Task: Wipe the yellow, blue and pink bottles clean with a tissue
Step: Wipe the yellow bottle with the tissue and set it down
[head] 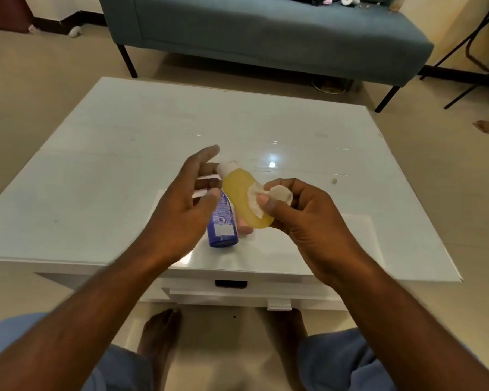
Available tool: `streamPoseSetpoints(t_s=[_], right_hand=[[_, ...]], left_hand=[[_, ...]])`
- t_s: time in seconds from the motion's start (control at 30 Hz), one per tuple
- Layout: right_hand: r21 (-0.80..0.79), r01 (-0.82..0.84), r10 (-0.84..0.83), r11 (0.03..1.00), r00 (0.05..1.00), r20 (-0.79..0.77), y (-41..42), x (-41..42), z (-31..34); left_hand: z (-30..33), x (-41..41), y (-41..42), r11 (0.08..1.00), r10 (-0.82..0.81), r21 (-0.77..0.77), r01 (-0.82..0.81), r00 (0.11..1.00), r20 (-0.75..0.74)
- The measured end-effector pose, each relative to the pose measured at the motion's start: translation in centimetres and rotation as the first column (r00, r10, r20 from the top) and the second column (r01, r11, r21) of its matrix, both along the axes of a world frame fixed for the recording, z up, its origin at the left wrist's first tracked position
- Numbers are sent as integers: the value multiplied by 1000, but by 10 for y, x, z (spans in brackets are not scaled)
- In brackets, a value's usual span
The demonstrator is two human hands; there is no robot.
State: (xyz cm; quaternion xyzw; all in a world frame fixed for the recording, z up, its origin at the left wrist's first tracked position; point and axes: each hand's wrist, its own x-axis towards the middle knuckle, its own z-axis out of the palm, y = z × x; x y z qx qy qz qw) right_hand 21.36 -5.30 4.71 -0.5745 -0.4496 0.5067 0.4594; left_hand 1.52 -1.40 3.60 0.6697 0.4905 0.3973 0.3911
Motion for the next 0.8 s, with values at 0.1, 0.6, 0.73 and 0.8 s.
streamPoseSetpoints(t_s=[0.1, 0.6, 0.73, 0.8], right_hand=[[47, -76, 68, 996, 986, 151, -3, 4, -1], [216, -7, -89, 976, 896, 435, 2, 14, -10], [382, -58, -181, 922, 810, 558, -1, 9, -12], [424, -162, -179, 891, 732, 657, -2, 6, -16]], left_hand=[[-6, -16, 4, 938, -37, 296, 183, 898, -439], [0, -9, -12, 984, -154, -10, 180, 811, -564], [4, 4, -12, 996, -79, -36, 76, 707, -702], [3, 10, -11, 998, -60, -20, 67, 684, -727]])
